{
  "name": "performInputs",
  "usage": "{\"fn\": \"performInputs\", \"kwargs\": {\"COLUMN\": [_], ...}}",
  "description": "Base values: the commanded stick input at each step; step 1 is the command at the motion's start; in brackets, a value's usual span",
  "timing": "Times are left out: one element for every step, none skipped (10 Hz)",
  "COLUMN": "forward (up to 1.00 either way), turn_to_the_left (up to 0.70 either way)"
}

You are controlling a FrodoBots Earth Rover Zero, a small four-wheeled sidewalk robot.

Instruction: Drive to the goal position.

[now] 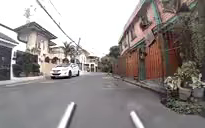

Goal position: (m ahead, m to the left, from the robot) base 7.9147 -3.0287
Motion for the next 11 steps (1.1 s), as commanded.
{"fn": "performInputs", "kwargs": {"forward": [0.85, 0.85, 0.85, 0.85, 0.85, 0.85, 0.85, 0.85, 0.85, 0.85, 0.85], "turn_to_the_left": [0.00, 0.00, 0.00, 0.00, 0.00, 0.00, 0.00, 0.00, 0.00, 0.00, 0.00]}}
